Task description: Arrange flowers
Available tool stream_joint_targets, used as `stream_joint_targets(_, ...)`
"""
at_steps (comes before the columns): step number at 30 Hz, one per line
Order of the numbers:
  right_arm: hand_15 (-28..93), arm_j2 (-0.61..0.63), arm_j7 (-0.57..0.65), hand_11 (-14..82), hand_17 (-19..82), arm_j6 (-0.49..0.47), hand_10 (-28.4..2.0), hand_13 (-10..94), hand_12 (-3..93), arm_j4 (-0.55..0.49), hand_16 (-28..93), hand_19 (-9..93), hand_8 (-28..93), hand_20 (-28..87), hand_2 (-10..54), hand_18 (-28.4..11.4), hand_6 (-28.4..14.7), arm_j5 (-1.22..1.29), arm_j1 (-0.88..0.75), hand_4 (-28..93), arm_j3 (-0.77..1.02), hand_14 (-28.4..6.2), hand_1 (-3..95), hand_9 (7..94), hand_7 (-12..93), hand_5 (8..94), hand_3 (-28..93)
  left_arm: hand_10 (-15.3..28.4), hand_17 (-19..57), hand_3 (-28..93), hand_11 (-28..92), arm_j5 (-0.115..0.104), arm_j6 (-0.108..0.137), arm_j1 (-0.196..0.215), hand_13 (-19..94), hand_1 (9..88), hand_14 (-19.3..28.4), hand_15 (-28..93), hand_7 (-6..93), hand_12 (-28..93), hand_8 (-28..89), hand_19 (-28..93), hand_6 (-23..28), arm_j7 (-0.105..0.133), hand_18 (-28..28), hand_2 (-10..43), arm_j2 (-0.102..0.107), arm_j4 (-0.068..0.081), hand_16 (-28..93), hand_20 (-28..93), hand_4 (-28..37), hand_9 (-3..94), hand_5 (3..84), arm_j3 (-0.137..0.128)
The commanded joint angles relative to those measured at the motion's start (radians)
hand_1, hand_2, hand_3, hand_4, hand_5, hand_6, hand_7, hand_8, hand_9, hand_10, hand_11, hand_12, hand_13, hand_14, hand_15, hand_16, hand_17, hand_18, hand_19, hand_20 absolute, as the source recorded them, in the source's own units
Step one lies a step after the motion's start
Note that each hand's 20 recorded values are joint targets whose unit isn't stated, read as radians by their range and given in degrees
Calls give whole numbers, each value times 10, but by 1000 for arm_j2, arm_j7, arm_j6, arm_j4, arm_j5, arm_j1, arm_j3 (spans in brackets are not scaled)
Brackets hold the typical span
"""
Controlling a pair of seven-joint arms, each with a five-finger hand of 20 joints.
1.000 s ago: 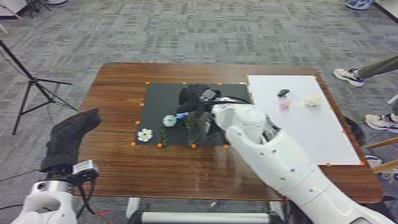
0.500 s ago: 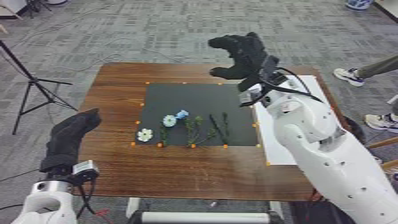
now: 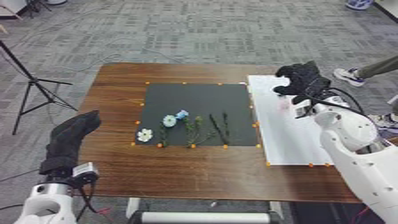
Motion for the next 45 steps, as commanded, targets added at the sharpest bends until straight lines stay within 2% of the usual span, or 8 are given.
stream_joint_targets(1,380,-21,-39,169,268,-55,-125,676,190,69,298,671,-130,508,-95,-229,25,-88,5,-232,17,-93,349,590,272,528,723,125,9,712,199,3,-9,13,365,264,167,190,193,134,-80,55,-3,6,121,17,-13,-9,10,151,-214,463,494,-4)
stream_joint_targets(16,394,-27,-71,180,259,-107,-121,666,190,109,300,659,-140,508,-95,-225,32,-139,-43,-235,64,-97,356,594,288,532,731,125,9,711,198,2,-15,30,364,264,168,190,193,135,-80,55,-5,7,122,16,-19,-13,10,150,-214,463,493,-8)
stream_joint_targets(23,421,-58,-67,185,261,-93,-119,676,189,148,305,657,-143,508,-95,-224,34,-168,-40,-240,59,-92,383,608,292,536,735,125,9,711,198,2,-22,24,365,264,169,190,192,135,-80,56,-6,3,122,17,-19,-12,10,151,-213,462,493,-3)
stream_joint_targets(28,474,-79,-58,197,266,-13,-105,675,186,197,308,654,-152,502,-95,-217,49,-183,-38,-258,40,-91,441,644,315,553,733,124,9,710,198,2,-23,16,365,264,168,190,193,135,-79,56,-6,3,122,17,-19,-10,10,151,-213,463,493,3)
stream_joint_targets(30,500,-83,-59,196,270,33,-92,686,193,217,304,652,-59,499,-95,-214,54,-189,-37,-269,34,-88,486,676,337,568,698,124,9,709,198,3,-28,10,364,264,168,191,192,135,-79,56,-6,-2,122,17,-18,-9,10,150,-213,463,492,6)
stream_joint_targets(35,535,-57,-67,67,285,152,-65,723,326,239,317,640,-43,497,-95,-205,70,-137,-16,-268,-4,-78,559,825,350,684,638,124,8,710,199,3,-24,10,363,264,168,189,192,135,-79,56,-5,0,122,17,-18,-10,10,151,-213,462,493,6)
stream_joint_targets(42,552,19,16,59,296,239,-64,739,340,94,331,642,-38,502,-95,-202,73,10,5,-263,-58,-76,571,878,322,747,646,123,8,710,199,1,-19,21,364,264,168,189,191,134,-79,55,-4,3,122,17,-17,-15,11,150,-213,462,492,-1)
stream_joint_targets(45,553,56,38,57,295,209,-66,737,340,13,335,642,-36,503,-95,-202,70,33,16,-261,-84,-78,570,885,312,759,649,124,8,709,200,2,-19,23,364,264,168,189,191,134,-78,54,-4,5,122,17,-16,-16,11,151,-213,462,492,-4)
